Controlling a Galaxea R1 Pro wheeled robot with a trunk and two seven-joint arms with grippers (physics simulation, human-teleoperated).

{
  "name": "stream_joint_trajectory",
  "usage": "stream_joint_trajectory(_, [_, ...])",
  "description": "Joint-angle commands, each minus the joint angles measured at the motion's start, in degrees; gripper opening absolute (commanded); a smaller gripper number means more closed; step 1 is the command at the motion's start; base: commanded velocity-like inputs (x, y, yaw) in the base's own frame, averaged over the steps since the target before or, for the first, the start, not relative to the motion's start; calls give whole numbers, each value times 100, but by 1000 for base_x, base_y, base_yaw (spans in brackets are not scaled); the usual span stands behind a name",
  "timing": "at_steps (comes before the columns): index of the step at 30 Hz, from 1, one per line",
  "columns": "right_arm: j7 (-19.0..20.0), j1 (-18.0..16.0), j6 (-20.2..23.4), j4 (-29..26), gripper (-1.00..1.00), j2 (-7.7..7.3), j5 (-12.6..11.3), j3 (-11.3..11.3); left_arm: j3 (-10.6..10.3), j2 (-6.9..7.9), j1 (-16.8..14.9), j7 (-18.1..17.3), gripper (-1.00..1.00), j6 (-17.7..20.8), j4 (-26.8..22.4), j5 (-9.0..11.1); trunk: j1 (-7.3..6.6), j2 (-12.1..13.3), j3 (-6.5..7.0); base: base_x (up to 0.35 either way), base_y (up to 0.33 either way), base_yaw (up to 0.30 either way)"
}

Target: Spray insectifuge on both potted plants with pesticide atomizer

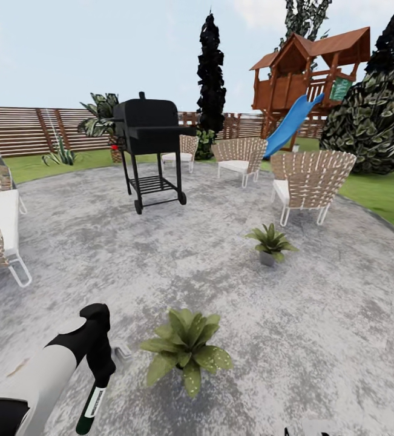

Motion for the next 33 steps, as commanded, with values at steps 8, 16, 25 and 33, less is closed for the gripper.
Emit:
stream_joint_trajectory(8, [-27, -5, -15, 6, 100, -16, -26, 46, -30, -33, 94, -30, -100, 61, -13, -8, 0, -2, -5, 118, 75, -298])
stream_joint_trajectory(16, [-27, -5, -15, 6, 100, -11, -26, 46, -19, -114, 327, 159, -100, 55, -11, 1, 0, -2, -5, 3, 1, -300])
stream_joint_trajectory(25, [-27, -5, -15, 6, 100, -10, -26, 49, 98, 314, 810, 220, -100, -7, -63, 7, 0, -2, -5, 0, 0, -114])
stream_joint_trajectory(33, [-20, -5, -15, 13, 100, -30, -18, 55, 456, 240, 812, 227, -100, -18, -129, 1, 0, -2, -5, 0, 0, -1])
